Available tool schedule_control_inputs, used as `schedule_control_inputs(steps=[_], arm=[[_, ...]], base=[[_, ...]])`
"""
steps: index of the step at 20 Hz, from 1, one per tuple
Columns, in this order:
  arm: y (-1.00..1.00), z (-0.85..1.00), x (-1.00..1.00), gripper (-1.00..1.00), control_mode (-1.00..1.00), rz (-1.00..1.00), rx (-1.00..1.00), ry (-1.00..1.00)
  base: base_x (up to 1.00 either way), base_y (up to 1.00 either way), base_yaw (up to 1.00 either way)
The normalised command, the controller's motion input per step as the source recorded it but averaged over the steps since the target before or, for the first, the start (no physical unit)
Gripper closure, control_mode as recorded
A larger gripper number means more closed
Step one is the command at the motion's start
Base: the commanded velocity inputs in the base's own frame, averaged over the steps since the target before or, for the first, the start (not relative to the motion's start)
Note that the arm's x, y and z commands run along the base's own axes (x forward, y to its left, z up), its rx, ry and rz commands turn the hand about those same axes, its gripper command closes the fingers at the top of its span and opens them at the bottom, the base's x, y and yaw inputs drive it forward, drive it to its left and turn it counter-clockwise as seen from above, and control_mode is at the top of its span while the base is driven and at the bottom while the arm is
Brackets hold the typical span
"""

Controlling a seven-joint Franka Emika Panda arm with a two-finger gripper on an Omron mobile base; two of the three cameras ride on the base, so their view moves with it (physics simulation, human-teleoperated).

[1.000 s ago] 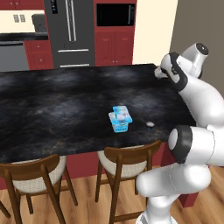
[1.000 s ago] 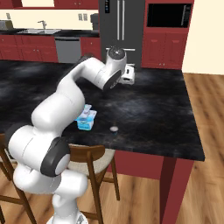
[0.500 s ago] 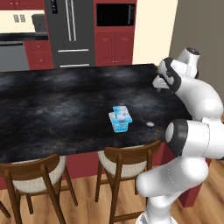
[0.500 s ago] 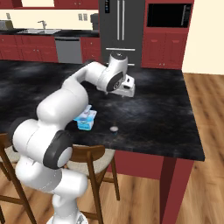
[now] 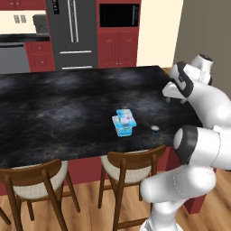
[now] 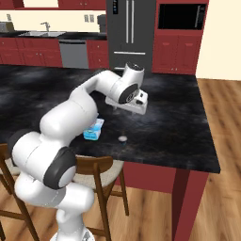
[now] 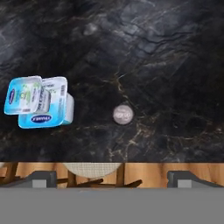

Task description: Stack the yogurt containers by placing the smaller containers on top of the larger containers.

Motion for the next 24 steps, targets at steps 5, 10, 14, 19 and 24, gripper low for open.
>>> schedule_control_inputs(steps=[5, 10, 14, 19, 24], arm=[[0.00, -0.48, -0.09, -1.00, -1.00, 0.00, 0.01, 0.07], [0.03, -0.38, 0.00, -1.00, -1.00, 0.00, 0.05, 0.05], [0.04, -0.40, 0.00, -1.00, -1.00, 0.00, 0.03, 0.05], [0.01, -0.39, 0.01, -1.00, -1.00, 0.00, 0.02, 0.06], [0.03, -0.39, 0.13, -1.00, -1.00, 0.00, 0.04, 0.07]], base=[[0.00, 0.00, 0.00], [0.00, 0.00, 0.00], [0.00, 0.00, 0.00], [0.00, 0.00, 0.00], [0.00, 0.00, 0.00]])
